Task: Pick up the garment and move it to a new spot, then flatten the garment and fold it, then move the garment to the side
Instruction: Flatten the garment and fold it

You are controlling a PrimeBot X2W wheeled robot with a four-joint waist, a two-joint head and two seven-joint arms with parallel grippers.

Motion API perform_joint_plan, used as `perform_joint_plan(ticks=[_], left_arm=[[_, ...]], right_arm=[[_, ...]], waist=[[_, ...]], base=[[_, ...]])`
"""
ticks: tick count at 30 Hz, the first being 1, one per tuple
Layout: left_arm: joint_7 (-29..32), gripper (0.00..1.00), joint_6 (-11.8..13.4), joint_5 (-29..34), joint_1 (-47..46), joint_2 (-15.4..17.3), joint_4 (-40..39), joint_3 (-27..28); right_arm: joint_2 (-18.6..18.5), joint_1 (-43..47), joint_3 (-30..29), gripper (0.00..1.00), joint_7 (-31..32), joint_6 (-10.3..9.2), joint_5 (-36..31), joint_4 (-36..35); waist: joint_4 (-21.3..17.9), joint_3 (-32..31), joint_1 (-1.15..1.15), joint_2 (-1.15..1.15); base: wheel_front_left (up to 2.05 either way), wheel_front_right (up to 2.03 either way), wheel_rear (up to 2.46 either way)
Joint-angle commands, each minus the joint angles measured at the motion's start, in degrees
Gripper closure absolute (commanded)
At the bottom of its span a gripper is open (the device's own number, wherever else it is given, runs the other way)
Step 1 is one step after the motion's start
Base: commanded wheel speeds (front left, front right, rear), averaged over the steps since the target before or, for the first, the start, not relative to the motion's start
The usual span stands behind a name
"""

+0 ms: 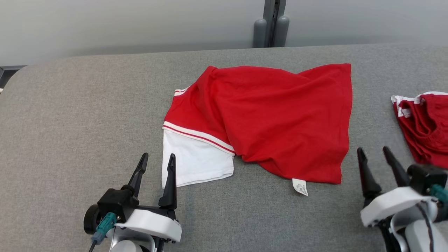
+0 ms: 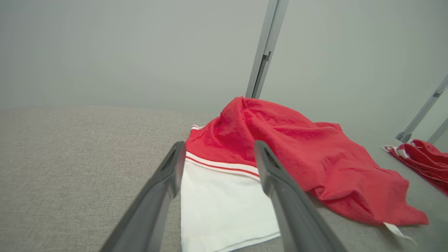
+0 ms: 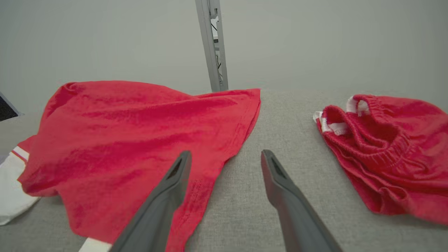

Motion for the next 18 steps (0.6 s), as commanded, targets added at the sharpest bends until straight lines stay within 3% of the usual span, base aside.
perform_joint_plan(ticks=[1, 8, 18], left_arm=[[-0.3, 0.0, -0.1, 0.2, 0.1, 0.3, 0.1, -0.1], [-0.3, 0.0, -0.5, 0.4, 0.0, 0.3, 0.2, 0.0], [-0.3, 0.0, -0.4, 0.3, -1.5, 0.3, 0.2, -0.1]], right_arm=[[1.2, 2.6, -0.1, 0.0, 1.1, 0.02, -0.4, -1.4], [4.6, 7.5, -0.3, 0.0, 4.6, 0.02, -2.5, -2.5], [5.2, -0.2, -4.5, 0.0, 7.7, 0.02, -3.5, 4.1]], waist=[[-0.4, -0.6, 0.0, 0.0], [0.3, -0.3, 0.0, 0.0], [2.9, 1.2, 0.0, 0.0]], base=[[0.0, 0.0, 0.0], [0.0, 0.0, 0.0], [0.0, 0.0, 0.0]])
